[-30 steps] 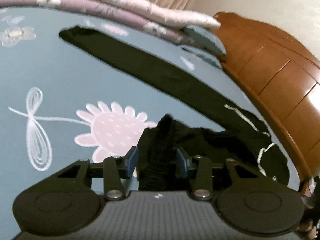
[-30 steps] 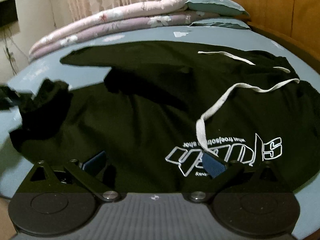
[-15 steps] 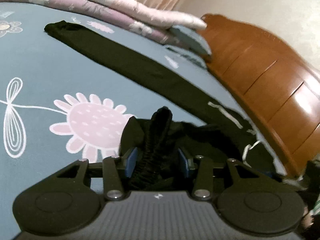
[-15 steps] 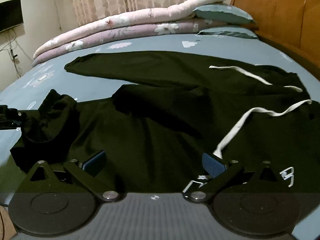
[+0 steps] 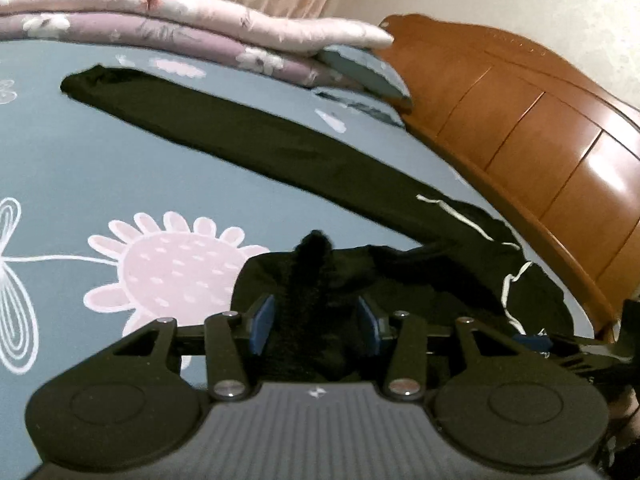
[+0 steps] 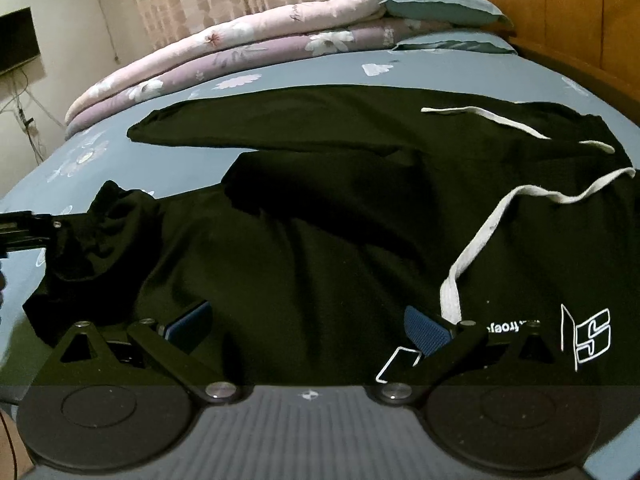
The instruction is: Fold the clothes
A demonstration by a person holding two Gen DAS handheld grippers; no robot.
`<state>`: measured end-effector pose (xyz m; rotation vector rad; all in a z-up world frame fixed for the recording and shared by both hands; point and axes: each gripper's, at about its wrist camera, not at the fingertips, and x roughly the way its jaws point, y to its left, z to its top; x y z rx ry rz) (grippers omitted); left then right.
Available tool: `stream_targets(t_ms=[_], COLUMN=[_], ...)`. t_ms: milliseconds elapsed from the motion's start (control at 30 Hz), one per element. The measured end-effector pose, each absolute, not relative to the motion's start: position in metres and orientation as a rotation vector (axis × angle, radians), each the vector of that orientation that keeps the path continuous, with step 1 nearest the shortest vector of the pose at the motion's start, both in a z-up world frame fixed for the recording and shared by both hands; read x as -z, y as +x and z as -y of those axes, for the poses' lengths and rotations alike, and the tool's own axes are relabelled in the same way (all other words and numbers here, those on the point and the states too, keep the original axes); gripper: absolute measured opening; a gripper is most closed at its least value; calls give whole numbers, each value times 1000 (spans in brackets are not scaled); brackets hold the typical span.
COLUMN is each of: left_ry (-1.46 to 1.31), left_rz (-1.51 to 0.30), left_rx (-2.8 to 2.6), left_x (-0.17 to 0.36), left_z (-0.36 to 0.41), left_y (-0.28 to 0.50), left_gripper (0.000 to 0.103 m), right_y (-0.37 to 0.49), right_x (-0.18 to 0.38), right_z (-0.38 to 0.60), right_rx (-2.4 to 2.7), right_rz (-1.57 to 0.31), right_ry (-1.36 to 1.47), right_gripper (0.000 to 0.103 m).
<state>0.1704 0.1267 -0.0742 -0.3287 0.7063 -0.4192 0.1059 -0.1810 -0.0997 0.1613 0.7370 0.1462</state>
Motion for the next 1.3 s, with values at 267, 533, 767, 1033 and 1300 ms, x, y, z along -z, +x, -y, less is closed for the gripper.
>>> stream_targets(t_ms=[267, 533, 767, 1033, 1300], left_ry=[-357, -369, -288, -260, -395], left_rz=[-666, -641, -646, -730, -768], left_rx=[477, 513, 577, 473, 405], left_x=[58, 58, 57, 70, 83], left_z=[-124, -122, -108, -122, -139], left_y=[155, 148, 151, 151, 134], left_gripper=[49, 50, 51, 51, 52], right_y=[107, 107, 109, 108, 111], right_x=[103, 105, 108, 109, 109], right_z=[185, 184, 183, 184, 181], right_rx=[-136, -148, -147, -158, -163], right_rz=[-741, -741, -741, -740, -747], right_ry=[156, 146, 142, 124, 101], right_gripper=[103, 103, 103, 103, 103])
